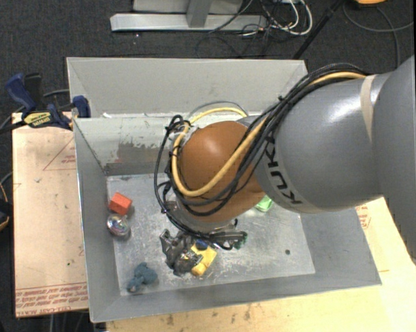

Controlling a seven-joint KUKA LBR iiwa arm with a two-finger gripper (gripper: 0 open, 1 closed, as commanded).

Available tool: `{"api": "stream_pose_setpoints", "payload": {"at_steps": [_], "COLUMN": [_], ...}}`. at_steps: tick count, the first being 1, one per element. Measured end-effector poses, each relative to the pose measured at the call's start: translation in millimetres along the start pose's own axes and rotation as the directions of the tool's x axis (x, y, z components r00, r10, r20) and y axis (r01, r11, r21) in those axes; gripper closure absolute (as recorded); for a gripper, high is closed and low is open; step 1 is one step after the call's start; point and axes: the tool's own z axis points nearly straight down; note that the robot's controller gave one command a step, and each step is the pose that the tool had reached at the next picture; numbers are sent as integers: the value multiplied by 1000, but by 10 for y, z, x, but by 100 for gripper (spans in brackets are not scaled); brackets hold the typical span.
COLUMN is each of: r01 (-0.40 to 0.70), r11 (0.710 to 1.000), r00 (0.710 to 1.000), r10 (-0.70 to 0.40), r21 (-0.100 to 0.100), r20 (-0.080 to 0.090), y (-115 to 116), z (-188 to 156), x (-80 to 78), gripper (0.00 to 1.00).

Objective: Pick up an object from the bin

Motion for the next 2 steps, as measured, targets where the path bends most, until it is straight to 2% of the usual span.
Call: {"api": "stream_pose_setpoints", "payload": {"at_steps": [1,2], "r01": [-2,208], "r11": [1000,978], "r00": [1000,978], "r10": [2,-208], "r21": [4,8], "r20": [7,10], "y": [-15,75], "z": [-41,879], "x": [-13,-337], "gripper": [0,0]}}
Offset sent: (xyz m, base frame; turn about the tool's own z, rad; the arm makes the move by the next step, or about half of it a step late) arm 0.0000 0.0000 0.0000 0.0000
